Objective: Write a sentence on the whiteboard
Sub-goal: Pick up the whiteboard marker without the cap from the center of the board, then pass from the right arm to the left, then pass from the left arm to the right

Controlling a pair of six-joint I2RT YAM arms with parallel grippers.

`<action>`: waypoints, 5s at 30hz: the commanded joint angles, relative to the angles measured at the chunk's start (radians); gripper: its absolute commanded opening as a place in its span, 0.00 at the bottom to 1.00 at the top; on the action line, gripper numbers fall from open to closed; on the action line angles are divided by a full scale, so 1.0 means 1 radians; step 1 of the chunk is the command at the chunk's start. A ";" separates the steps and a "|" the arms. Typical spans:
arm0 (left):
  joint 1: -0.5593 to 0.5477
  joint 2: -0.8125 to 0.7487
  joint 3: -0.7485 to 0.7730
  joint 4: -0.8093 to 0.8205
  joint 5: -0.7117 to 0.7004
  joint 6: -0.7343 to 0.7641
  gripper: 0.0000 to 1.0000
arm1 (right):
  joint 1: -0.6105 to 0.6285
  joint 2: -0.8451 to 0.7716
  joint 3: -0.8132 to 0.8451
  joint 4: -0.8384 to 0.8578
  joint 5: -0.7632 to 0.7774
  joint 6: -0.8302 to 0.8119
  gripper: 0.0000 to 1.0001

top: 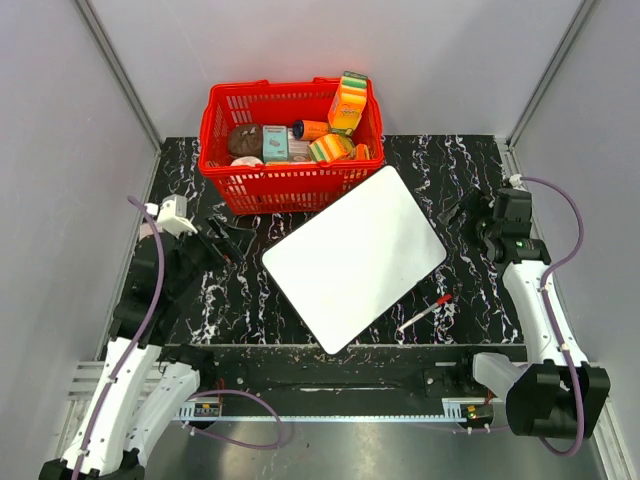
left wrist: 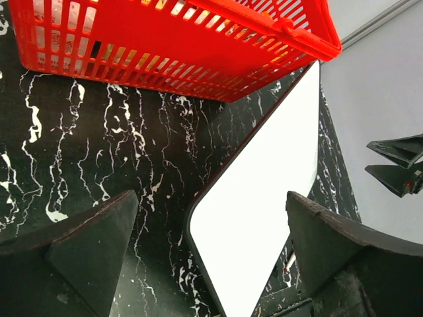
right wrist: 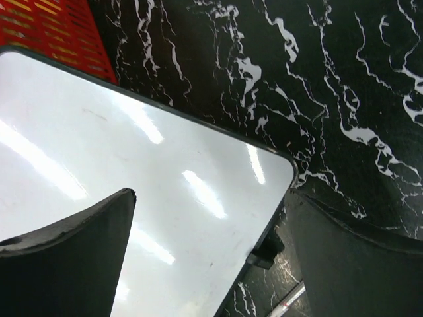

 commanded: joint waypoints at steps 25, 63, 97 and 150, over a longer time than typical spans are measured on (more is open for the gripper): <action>0.004 0.177 0.056 -0.028 0.104 0.180 0.99 | 0.002 0.120 -0.180 -0.346 -0.015 0.251 0.79; 0.004 0.146 0.222 -0.202 0.064 0.276 0.99 | 0.002 -0.027 -0.180 -0.369 -0.076 0.176 0.00; -0.539 0.591 0.286 0.267 0.414 0.114 0.99 | 0.579 0.057 0.322 -0.078 -0.144 0.204 0.00; -0.621 0.464 0.167 0.327 0.421 0.181 0.00 | 0.579 -0.201 0.152 0.079 -0.512 0.084 1.00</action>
